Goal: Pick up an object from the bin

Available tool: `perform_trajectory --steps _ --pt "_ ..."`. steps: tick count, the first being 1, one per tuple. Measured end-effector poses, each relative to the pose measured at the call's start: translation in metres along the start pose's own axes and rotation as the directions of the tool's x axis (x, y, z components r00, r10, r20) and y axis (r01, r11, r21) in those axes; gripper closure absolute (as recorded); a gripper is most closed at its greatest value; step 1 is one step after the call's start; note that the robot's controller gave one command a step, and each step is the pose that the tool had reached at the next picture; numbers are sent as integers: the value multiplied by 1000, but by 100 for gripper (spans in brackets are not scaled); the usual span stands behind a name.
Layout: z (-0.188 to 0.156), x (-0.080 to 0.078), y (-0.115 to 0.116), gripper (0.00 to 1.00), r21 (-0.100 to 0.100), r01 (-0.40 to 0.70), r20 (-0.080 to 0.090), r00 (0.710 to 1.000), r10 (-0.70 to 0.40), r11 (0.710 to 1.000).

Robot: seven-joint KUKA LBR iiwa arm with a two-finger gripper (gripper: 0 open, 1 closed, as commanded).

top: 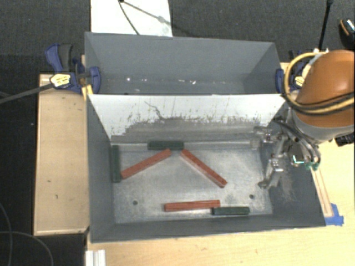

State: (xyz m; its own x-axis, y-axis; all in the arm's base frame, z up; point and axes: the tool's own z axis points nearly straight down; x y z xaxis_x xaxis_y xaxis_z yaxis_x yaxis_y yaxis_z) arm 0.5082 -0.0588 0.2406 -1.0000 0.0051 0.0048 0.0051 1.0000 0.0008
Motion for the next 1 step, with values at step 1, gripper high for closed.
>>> perform_trajectory --steps 1 --pt "133 -30 50 0 -1 218 1 976 -218 976"
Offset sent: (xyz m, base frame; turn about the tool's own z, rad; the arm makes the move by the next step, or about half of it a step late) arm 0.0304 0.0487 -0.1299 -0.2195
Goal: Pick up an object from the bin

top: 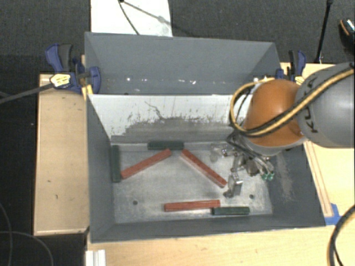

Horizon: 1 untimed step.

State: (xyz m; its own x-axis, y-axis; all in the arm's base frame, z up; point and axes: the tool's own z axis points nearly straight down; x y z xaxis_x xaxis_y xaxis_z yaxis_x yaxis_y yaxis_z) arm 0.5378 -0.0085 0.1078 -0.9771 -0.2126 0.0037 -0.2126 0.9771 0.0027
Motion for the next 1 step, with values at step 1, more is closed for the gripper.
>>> perform_trajectory --steps 1 --pt "38 3 -10 0 1 -269 3 963 269 963"
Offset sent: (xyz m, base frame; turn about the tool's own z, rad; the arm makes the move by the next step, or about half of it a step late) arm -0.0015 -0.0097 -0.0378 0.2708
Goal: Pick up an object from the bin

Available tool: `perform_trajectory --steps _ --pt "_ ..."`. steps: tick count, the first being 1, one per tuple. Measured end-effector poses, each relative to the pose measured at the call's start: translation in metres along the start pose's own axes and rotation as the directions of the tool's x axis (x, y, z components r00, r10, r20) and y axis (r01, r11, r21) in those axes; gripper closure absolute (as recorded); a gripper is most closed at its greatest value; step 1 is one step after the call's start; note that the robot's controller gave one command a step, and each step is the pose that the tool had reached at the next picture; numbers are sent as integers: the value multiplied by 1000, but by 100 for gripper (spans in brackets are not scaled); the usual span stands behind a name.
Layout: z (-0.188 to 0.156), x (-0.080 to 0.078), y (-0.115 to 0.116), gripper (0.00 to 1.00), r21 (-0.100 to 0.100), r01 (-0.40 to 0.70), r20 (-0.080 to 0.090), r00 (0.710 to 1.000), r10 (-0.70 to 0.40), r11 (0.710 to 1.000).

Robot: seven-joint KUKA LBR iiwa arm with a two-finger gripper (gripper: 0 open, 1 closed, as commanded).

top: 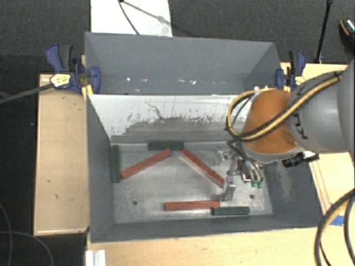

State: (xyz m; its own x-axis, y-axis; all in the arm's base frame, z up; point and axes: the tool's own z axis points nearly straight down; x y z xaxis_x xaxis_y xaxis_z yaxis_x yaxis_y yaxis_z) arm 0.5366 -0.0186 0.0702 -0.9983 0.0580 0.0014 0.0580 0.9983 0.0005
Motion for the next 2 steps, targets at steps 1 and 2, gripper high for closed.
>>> perform_trajectory --steps 1,2 --pt "-24 -29 34 0 -1 89 9 996 -89 996" --pt "0 -28 26 0 0 -63 0 998 63 998"
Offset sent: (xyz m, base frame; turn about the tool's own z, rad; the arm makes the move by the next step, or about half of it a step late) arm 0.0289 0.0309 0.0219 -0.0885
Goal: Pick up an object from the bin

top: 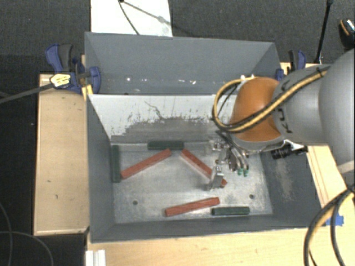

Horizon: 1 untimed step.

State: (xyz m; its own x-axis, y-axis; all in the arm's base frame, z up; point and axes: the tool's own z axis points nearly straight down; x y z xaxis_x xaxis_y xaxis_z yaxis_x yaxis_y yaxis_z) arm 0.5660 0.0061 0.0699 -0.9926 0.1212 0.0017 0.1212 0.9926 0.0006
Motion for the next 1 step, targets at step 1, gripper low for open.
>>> perform_trajectory --steps 1 --pt "-1 -1 0 100 0 4 2 1000 -4 1000"
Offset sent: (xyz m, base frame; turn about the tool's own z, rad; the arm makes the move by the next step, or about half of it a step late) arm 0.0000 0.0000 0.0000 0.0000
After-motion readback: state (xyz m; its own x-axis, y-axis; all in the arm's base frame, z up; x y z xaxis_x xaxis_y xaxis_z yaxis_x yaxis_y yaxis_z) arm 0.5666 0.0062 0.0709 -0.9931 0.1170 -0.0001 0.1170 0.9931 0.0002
